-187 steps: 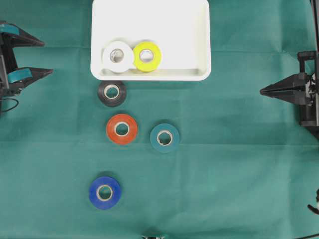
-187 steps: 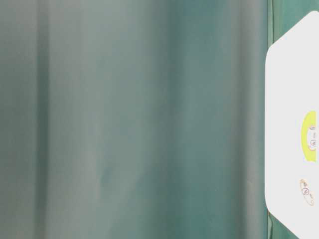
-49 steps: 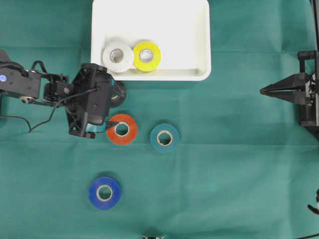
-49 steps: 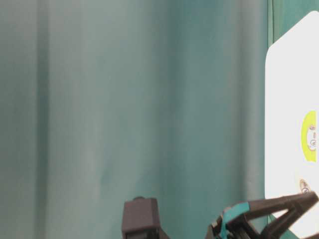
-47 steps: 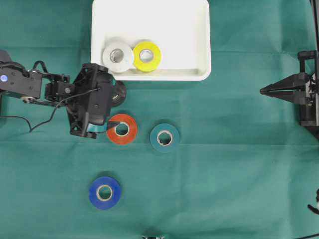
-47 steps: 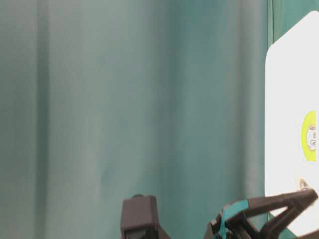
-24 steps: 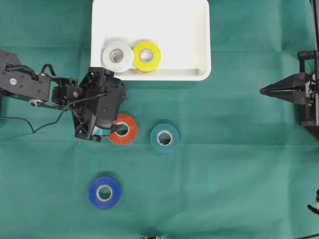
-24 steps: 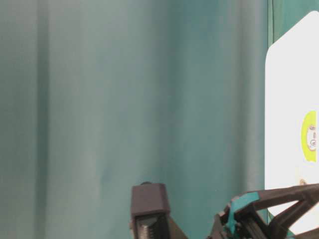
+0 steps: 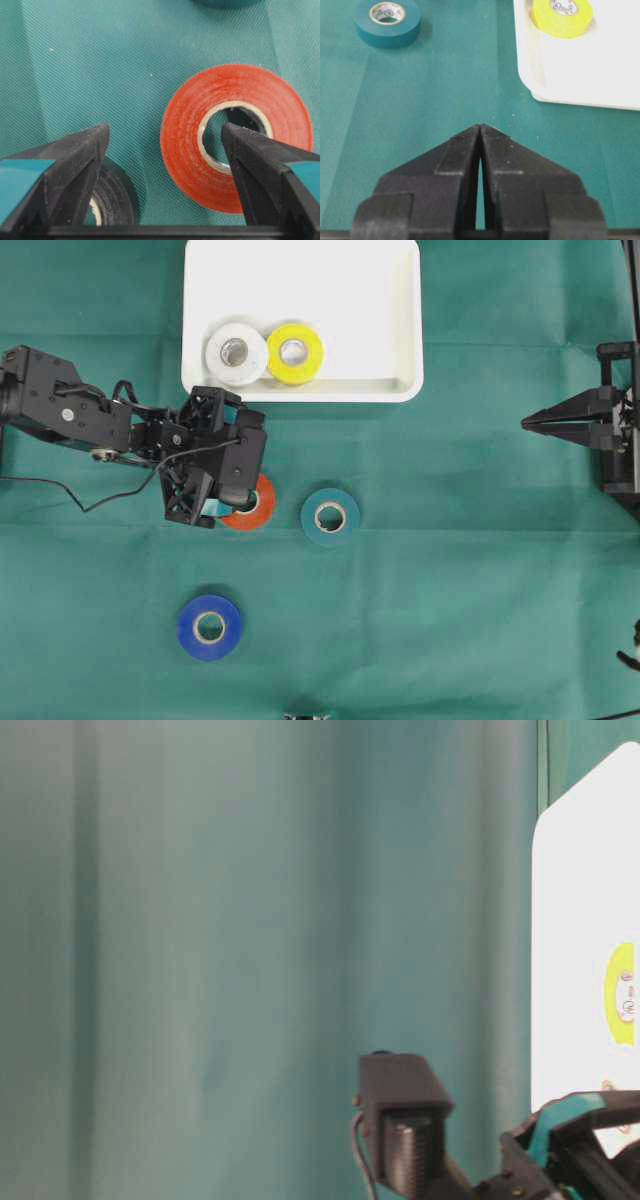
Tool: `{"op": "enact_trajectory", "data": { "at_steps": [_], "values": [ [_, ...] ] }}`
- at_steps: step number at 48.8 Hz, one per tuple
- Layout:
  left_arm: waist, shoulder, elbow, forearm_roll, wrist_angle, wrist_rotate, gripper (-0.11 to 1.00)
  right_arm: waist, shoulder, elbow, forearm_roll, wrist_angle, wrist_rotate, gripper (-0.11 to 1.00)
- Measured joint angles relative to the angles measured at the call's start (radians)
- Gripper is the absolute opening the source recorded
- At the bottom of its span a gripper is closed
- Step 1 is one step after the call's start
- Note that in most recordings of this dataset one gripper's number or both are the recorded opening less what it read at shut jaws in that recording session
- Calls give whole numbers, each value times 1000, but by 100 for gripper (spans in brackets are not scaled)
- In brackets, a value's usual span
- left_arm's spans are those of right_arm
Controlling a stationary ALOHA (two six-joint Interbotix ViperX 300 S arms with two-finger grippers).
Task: Put the tape into the white case with the left arm.
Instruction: 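Move the left gripper over the red tape roll and grasp it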
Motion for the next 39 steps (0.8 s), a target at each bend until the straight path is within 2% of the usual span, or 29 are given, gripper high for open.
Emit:
{"op": "enact_trajectory", "data": {
  "at_steps": [24,29,34,39],
  "values": [
    [2,26,-8,0,-3,-5,89,0,-2,2,0,0,0,-10],
    [0,26,-8,0,-3,-2,86,2,0,0,0,0,0,-10],
    [0,26,-8,2,-2,-3,72,0,-2,2,0,0,0,-10],
    [-3,26,-6,0,-3,-3,42,0,0,2,0,0,0,-10]
  ]
}}
